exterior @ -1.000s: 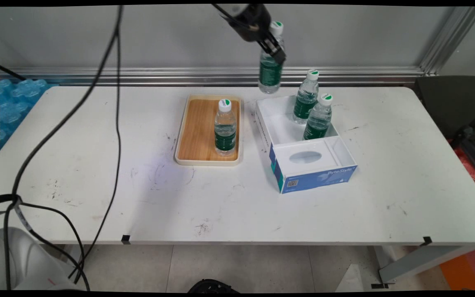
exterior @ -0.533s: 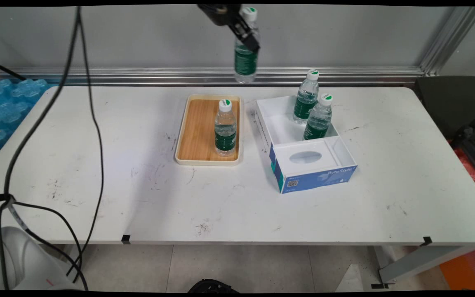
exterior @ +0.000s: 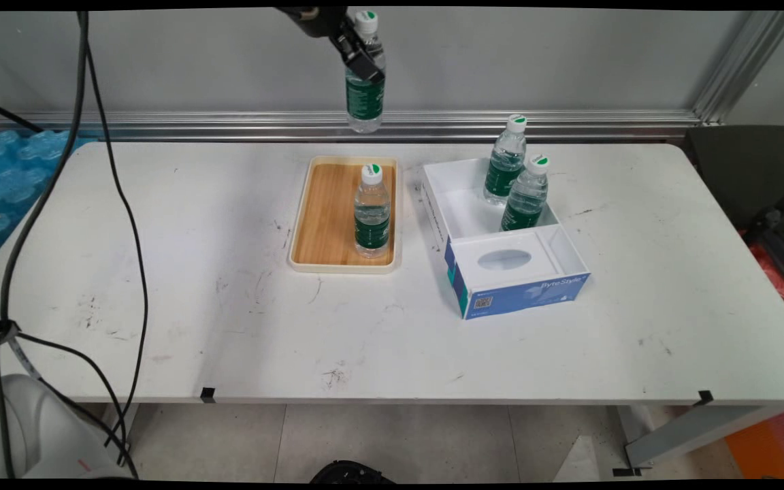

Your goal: Place the picked object on the tray

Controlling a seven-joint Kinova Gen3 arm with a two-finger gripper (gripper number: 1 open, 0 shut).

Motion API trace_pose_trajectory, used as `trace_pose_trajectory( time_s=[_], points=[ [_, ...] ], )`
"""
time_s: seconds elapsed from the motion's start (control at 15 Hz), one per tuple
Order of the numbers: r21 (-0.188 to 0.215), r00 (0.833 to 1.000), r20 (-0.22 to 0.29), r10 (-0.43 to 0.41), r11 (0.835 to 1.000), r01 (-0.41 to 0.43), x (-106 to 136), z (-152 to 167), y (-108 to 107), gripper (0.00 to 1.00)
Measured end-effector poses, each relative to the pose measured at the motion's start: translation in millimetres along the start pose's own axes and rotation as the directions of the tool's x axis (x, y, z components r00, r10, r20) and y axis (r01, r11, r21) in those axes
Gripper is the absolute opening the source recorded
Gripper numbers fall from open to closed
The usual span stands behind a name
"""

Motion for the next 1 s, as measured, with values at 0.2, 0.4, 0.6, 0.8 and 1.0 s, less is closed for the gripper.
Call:
trace_pose_trajectory(
  time_s=[0.2,0.4,0.6,0.8,1.0],
  points=[
    [-0.024,1.000,-0.006,0.011,1.000,-0.011,-15.8,13.3,-11.4,0.00],
    [-0.057,1.000,-0.018,0.024,0.998,-0.025,-29.3,34.4,-18.9,0.00],
    [-0.094,0.999,-0.036,0.039,0.995,-0.042,-41.9,60.6,-24.6,0.00],
    [-0.127,0.997,-0.049,0.054,0.990,-0.059,-54.2,85.2,-29.0,0.00],
    [-0.152,0.996,-0.054,0.065,0.986,-0.072,-66.0,106.3,-33.9,0.00]
  ],
)
